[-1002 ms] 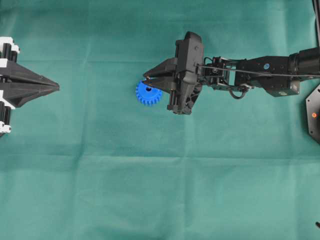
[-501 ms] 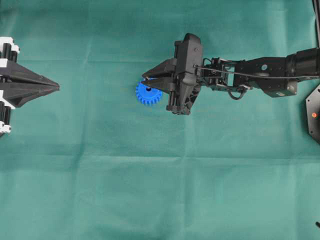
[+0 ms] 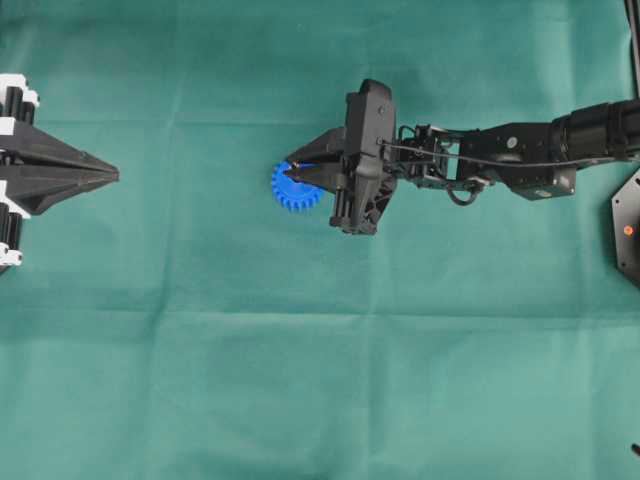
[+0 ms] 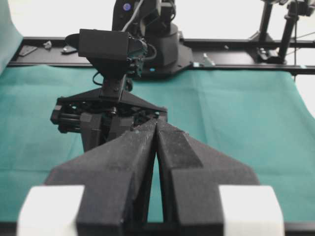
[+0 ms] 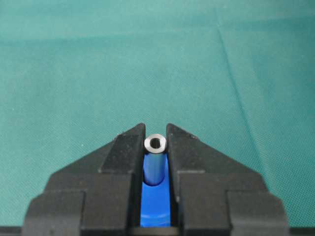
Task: Insert the shaft placed at a random location into the center hole of the small gear at another random location.
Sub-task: 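Align and lower the shaft into the blue gear's center hole, then open the right gripper and raise it away from the gear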
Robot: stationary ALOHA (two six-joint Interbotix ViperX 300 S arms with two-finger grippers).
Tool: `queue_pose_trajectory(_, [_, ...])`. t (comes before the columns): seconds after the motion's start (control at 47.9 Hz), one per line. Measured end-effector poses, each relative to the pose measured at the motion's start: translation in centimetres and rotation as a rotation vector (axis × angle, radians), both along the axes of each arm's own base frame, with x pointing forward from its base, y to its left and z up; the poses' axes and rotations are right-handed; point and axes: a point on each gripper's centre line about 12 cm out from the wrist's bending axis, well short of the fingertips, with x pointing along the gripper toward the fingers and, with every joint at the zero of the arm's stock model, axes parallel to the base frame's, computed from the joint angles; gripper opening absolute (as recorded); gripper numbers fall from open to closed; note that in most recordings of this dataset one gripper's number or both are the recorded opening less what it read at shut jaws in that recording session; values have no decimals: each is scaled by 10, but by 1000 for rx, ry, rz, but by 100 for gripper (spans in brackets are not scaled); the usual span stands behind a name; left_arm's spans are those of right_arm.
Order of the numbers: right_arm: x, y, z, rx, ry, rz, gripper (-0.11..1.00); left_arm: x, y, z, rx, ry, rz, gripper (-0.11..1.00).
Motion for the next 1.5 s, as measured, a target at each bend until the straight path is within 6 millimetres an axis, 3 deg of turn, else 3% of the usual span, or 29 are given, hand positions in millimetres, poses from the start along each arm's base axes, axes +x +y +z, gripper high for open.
queue_pose_trajectory(0.376, [0,0,-17,4,37,0,13,0,0,0,1,0,0,0])
queue_pose_trajectory(0.96, [0,0,-17,6,36,-2,14,0,0,0,1,0,0,0])
queue_pose_trajectory(1.023, [0,1,-17,6,36,0,24,0,0,0,0,0,0,0])
queue_pose_trajectory(1.211, [0,1,-17,6,36,0,80,0,0,0,-6,2,0,0])
queue_pose_trajectory(1.398, [0,1,-16,6,35,0,71,0,0,0,-12,0,0,0])
queue_pose_trajectory(1.503, [-1,1,-6,3,10,0,71,0,0,0,-11,0,-2,0])
